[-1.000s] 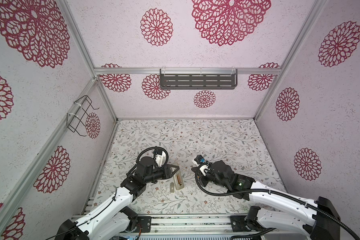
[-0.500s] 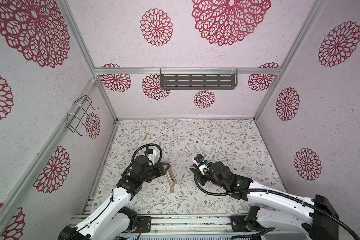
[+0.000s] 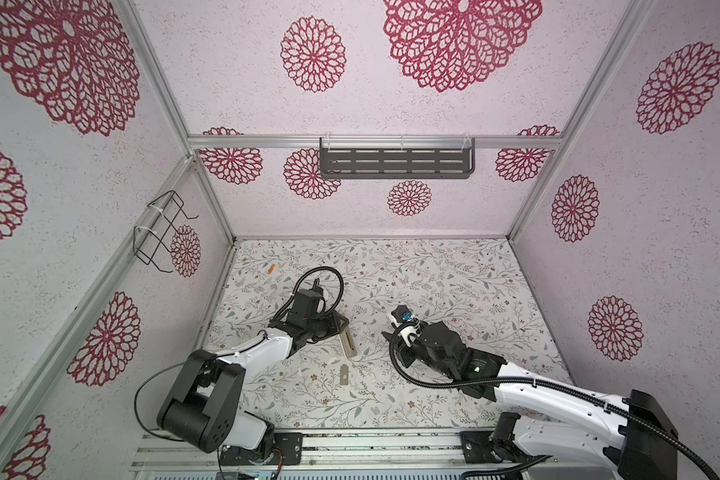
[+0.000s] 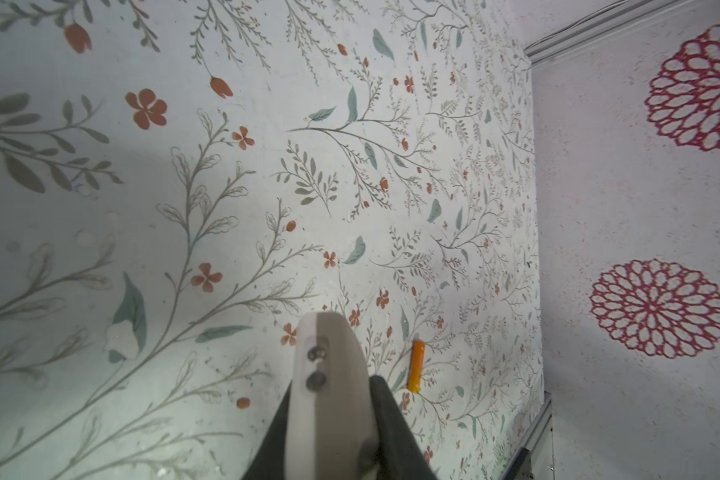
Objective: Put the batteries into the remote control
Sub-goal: 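Reach the left gripper to the far table corner and grasp the orange battery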
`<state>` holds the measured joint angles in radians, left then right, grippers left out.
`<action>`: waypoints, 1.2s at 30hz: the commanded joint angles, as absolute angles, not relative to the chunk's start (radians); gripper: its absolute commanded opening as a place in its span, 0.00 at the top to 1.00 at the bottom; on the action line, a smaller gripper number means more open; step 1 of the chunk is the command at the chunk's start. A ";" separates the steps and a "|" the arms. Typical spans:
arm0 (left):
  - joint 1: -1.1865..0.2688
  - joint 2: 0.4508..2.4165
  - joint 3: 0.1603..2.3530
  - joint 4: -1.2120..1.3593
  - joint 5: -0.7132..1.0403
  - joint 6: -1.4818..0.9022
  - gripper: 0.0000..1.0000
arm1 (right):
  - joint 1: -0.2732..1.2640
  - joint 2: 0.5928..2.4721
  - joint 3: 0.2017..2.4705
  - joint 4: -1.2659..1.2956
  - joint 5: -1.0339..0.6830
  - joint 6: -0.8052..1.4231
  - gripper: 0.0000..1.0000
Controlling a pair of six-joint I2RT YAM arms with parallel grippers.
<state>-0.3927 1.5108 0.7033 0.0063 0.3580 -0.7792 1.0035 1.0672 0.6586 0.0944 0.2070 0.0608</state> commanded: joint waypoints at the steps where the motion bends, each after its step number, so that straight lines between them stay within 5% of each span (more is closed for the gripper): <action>1: -0.373 1.552 0.751 -0.028 0.278 -0.709 0.44 | 0.977 1.015 0.636 0.132 0.219 0.039 0.63; 5: -0.305 1.544 0.795 -0.106 0.207 -0.697 0.00 | 0.914 0.991 0.606 0.163 0.173 0.010 0.62; 11: -0.139 1.647 1.113 -0.314 0.041 -0.601 0.01 | 0.859 1.051 0.620 0.198 0.104 -0.058 0.61; 23: 0.160 2.340 2.080 -0.637 -0.048 -0.407 0.05 | 0.787 1.272 0.641 0.378 -0.117 -0.027 0.61; 36: 0.290 2.587 2.326 -0.662 0.063 -0.261 0.06 | 0.731 1.335 0.630 0.420 -0.167 -0.021 0.62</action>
